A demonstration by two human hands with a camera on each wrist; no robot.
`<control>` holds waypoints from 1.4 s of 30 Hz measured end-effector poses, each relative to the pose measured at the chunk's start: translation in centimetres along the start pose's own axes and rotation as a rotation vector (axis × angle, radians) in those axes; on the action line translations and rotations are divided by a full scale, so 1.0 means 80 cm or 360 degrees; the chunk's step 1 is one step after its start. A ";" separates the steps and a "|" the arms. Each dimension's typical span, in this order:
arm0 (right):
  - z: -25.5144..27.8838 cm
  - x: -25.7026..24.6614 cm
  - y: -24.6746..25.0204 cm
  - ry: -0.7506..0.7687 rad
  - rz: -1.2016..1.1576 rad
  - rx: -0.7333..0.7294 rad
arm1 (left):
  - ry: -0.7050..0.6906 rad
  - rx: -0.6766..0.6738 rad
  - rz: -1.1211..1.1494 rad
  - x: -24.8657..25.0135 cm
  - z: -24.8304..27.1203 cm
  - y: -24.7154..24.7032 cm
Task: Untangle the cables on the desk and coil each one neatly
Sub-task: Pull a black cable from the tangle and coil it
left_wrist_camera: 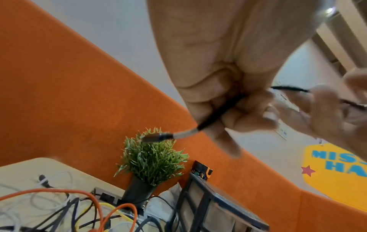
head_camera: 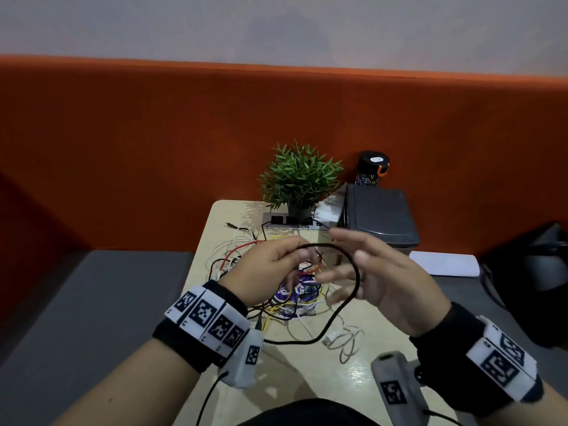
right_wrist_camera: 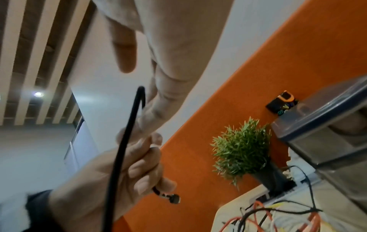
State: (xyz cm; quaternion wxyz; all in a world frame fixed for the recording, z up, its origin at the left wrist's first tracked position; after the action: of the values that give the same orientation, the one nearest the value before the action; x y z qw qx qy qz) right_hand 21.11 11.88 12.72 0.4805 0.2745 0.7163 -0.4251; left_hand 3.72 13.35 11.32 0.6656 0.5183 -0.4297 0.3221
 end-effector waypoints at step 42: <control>-0.020 0.087 -0.044 -0.0012 0.0848 -0.0123 | -0.0245 0.0025 0.1827 0.080 0.013 0.021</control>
State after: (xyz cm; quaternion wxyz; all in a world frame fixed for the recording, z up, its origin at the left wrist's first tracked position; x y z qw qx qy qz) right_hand 14.84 11.47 7.80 0.5882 0.4333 0.6326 -0.2571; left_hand 4.67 12.66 17.91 0.3472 0.2292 -0.6867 0.5962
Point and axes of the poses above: each hand's wrist, its own z-axis away from the middle knuckle, its own y-axis out of the back of the hand, x = y × z, the point moved 4 cm from there along -z, towards the middle knuckle, and after that the axes turned 11 degrees about y, right-handed, at the moved point
